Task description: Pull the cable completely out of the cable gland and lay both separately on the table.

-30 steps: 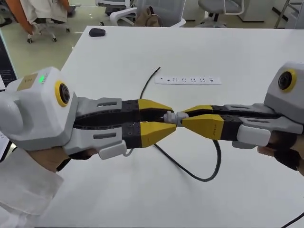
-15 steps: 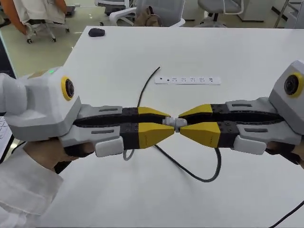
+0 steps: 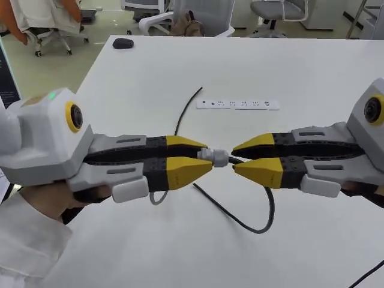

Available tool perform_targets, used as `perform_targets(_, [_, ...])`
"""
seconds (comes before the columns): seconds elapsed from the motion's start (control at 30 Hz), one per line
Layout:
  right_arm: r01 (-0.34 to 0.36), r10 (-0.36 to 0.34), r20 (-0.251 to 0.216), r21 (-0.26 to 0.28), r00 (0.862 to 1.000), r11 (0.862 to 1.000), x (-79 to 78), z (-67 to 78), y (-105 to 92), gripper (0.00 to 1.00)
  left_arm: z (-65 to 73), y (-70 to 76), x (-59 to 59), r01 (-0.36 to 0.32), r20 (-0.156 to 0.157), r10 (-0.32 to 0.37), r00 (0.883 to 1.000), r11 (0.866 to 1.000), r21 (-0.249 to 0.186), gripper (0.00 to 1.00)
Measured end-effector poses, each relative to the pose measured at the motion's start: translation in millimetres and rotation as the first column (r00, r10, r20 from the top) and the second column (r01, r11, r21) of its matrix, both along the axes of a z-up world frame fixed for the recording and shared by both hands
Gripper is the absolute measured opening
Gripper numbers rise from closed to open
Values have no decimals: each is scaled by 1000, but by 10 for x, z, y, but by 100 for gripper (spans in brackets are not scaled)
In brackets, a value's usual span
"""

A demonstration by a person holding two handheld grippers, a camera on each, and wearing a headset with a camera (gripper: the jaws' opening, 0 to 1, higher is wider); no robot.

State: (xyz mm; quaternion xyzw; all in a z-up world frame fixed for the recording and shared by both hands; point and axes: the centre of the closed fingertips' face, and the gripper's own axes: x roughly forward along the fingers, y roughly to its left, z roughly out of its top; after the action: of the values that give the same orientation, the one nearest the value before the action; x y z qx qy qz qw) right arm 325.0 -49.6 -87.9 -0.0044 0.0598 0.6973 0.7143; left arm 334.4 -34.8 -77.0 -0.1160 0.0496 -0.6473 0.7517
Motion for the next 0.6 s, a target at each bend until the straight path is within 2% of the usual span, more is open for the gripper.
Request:
perform_targets(0.1, [-16,16,0,-24,1000,1000,-44,-46,41,3,-17,-32,7,-3,12,2,1000,1000,13,16])
perform_targets(0.23, [-15,15,5,-25,1000,1000,-46,-50,34,2,-27,-48,-12,2,23,-3,1000,1000,26,16])
perform_targets(0.3, [-3,4,32,-6,999,1000,-27,-23,17,2,-5,-54,10,-21,73,19,997,999,28,16])
perform_targets(0.43, [-1,0,36,17,999,1000,-21,19,-20,1,13,-84,15,-39,113,34,993,998,39,18])
perform_targets(0.47, [-1,0,35,26,999,1000,-20,36,-28,1,-2,-88,34,-49,115,43,992,998,47,21])
perform_targets(0.53, [3,-4,29,47,1000,999,-14,81,-50,1,-25,-99,85,-70,111,65,992,996,46,37])
perform_targets(0.6, [0,-2,24,59,1000,998,-23,108,-64,1,-12,-127,106,-75,110,71,991,997,28,44])
